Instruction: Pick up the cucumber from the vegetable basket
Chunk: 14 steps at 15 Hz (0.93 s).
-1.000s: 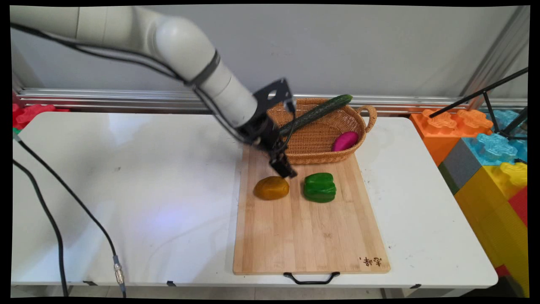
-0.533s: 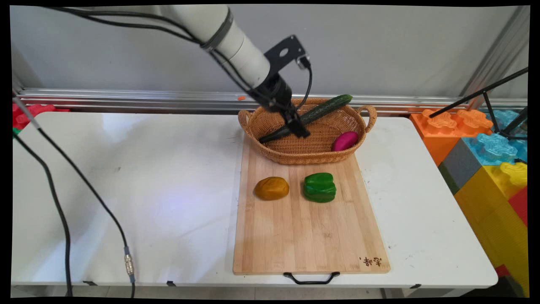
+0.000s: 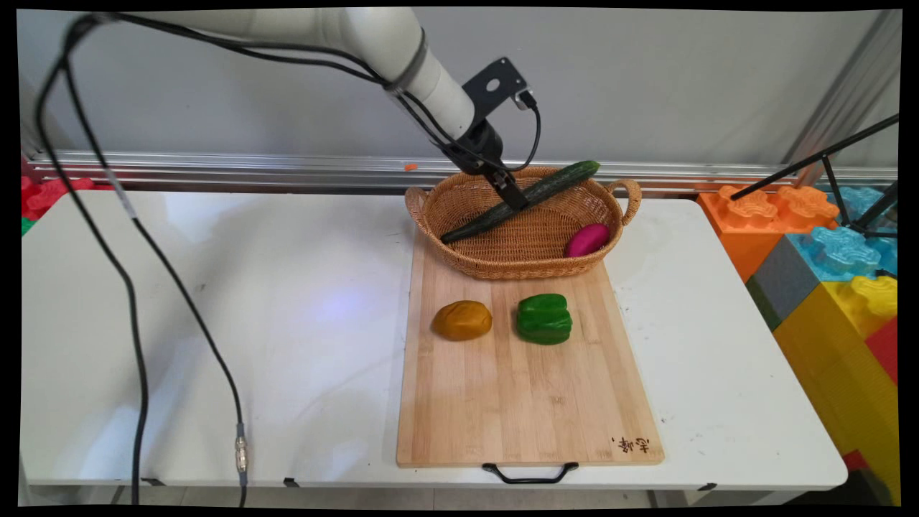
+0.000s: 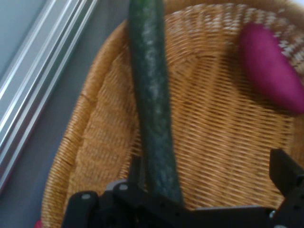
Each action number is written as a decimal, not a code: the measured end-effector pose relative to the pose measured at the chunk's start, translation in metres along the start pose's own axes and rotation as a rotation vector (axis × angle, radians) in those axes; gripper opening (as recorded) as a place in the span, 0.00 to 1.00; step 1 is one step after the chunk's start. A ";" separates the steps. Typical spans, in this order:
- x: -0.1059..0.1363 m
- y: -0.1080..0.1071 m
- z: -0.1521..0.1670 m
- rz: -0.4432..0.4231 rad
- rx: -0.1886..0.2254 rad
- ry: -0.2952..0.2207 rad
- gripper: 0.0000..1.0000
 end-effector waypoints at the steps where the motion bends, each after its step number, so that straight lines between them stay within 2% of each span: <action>1: -0.001 -0.004 0.011 -0.010 0.009 -0.003 1.00; 10: -0.004 -0.022 0.071 -0.059 0.058 -0.006 1.00; 14: -0.005 -0.025 0.088 -0.073 0.068 -0.005 1.00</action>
